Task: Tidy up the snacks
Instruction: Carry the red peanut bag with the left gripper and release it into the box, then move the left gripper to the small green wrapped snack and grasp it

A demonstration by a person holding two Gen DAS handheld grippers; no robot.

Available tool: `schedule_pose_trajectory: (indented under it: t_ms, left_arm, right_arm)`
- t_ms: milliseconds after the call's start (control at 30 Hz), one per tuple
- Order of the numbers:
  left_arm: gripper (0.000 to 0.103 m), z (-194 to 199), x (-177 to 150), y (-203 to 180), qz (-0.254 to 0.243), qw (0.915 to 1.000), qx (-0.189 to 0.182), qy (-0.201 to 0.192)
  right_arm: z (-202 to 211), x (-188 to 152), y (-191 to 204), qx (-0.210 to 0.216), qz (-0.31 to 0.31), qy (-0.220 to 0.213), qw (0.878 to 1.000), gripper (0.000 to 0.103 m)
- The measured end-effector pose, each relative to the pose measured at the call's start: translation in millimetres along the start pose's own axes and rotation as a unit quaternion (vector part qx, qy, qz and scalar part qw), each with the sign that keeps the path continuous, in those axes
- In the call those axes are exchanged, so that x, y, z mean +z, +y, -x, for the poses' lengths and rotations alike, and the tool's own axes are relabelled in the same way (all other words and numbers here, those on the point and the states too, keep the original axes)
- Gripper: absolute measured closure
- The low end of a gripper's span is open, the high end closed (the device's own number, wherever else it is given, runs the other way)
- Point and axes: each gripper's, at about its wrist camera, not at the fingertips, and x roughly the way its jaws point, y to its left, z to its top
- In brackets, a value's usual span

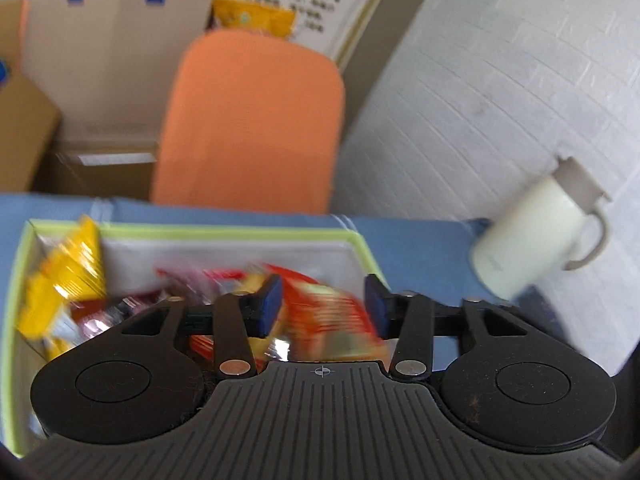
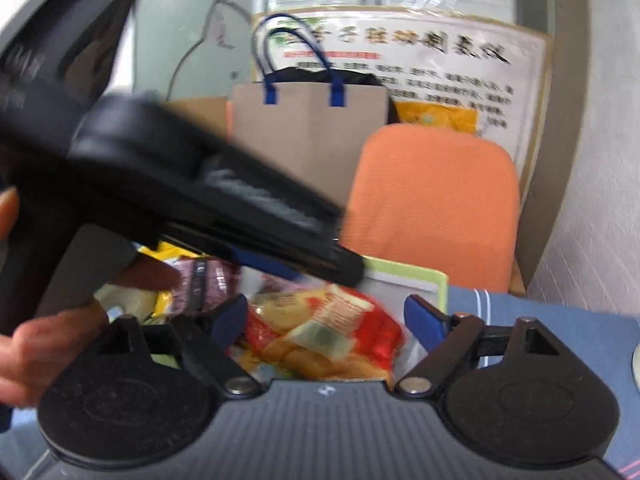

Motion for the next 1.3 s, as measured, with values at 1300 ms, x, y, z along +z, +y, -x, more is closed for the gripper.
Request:
schedule_pose_trajectory:
  t_ms: [1300]
  left_arm:
    - [0.032,183,-221,67,0.115,0.9934,0.005,-0.002]
  right_arm:
    - [129,-150,132,0.058,-0.095,0.029,0.993,0.01]
